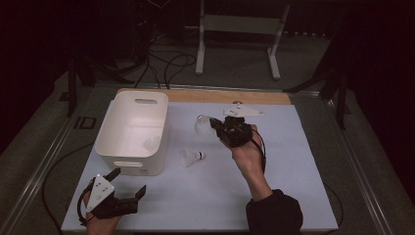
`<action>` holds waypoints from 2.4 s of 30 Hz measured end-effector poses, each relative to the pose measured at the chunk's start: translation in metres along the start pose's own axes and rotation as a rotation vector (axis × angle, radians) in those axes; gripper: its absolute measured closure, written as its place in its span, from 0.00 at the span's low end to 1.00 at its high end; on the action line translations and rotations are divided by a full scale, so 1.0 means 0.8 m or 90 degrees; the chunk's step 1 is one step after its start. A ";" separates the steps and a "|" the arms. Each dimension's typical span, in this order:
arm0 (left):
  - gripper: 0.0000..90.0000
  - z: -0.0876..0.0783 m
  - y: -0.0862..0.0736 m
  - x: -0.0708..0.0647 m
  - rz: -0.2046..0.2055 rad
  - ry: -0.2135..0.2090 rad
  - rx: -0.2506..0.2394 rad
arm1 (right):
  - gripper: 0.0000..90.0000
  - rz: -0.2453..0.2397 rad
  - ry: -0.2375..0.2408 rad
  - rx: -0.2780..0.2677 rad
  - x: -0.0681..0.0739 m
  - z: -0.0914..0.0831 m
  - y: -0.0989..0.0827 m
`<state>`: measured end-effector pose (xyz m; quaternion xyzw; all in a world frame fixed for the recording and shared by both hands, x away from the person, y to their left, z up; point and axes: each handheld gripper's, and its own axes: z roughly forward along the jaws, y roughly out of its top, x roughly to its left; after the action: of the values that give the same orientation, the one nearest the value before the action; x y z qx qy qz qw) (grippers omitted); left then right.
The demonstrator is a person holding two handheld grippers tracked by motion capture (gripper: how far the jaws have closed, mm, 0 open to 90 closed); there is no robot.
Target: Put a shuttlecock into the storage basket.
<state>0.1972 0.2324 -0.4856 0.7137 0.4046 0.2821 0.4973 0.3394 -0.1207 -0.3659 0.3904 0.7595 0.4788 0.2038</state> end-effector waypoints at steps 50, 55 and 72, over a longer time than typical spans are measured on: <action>0.00 0.000 0.000 0.000 0.001 0.002 -0.001 | 1.00 0.010 0.049 -0.014 0.019 0.013 0.007; 0.00 0.000 0.000 0.000 0.002 0.001 -0.001 | 1.00 0.012 0.055 -0.016 0.022 0.014 0.009; 0.00 0.000 0.000 0.000 0.001 0.001 0.000 | 1.00 0.007 0.064 -0.018 0.031 0.018 0.014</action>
<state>0.1970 0.2324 -0.4854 0.7138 0.4041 0.2833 0.4970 0.3388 -0.0904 -0.3613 0.3670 0.7598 0.5096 0.1683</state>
